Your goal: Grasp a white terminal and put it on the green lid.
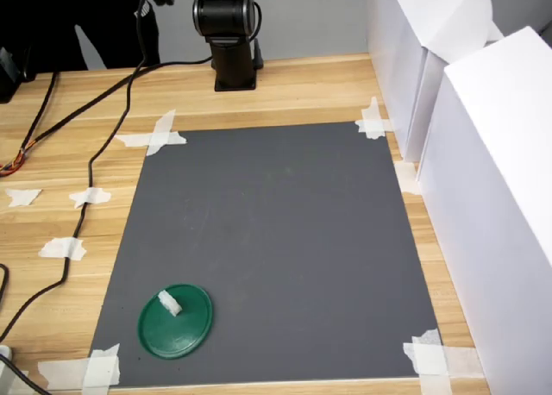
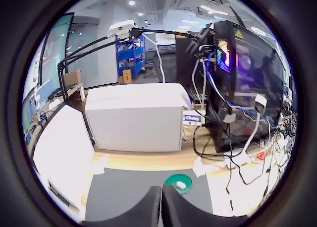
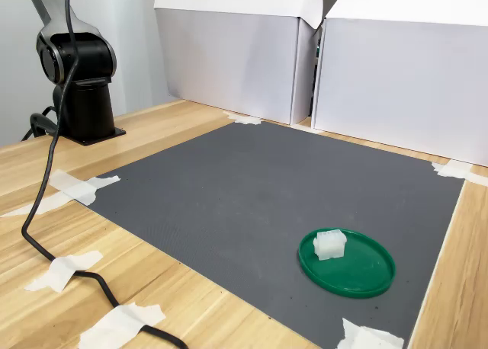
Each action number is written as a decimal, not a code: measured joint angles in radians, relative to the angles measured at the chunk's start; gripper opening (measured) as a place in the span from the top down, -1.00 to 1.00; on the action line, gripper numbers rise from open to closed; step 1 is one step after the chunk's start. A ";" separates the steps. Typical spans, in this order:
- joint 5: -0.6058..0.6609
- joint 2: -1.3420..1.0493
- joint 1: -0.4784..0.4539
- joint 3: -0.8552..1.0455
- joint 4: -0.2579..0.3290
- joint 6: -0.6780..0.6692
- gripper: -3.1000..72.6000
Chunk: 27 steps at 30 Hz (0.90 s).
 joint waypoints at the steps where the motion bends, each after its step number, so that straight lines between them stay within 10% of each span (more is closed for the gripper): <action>1: 0.000 -0.036 0.000 0.044 -0.013 0.016 0.96; 27: 0.055 -0.607 0.000 0.539 -0.033 0.048 0.96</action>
